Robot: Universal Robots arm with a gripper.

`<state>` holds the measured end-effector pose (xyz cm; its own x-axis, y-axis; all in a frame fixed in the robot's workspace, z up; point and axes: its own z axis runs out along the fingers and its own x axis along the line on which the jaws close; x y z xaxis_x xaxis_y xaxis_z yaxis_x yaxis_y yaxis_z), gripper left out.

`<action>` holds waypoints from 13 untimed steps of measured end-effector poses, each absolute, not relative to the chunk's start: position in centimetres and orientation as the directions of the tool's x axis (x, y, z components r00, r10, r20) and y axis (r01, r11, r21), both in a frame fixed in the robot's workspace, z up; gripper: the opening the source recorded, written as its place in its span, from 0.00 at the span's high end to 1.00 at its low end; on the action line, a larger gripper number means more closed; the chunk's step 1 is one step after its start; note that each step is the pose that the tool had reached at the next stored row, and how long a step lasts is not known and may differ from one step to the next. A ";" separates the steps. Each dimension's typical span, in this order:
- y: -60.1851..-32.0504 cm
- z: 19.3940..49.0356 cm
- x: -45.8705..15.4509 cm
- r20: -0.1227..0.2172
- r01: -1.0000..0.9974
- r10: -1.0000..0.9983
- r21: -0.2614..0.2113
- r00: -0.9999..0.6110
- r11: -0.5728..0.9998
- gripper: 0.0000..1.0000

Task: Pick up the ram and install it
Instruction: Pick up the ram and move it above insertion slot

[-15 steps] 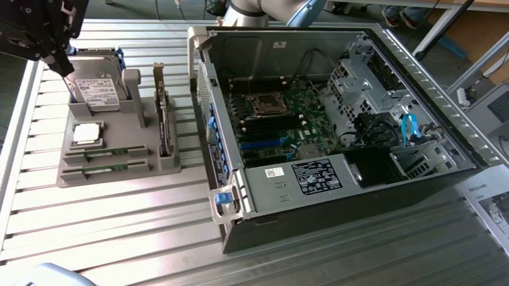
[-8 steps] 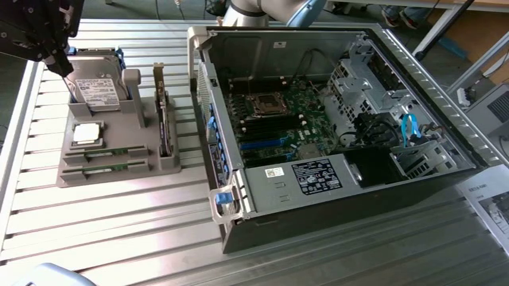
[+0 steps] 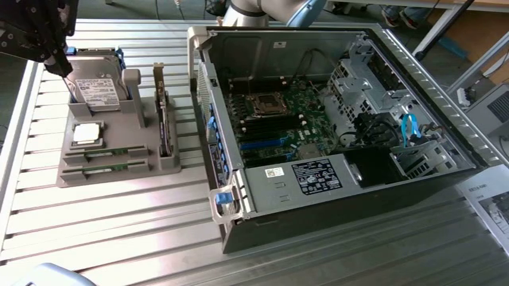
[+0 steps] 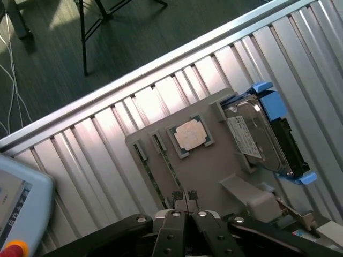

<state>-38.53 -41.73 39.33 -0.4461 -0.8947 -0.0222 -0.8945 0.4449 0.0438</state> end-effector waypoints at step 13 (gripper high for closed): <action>-41.7 39.3 -38.5 -0.022 -0.968 -0.969 0.044 -0.247 0.246 0.90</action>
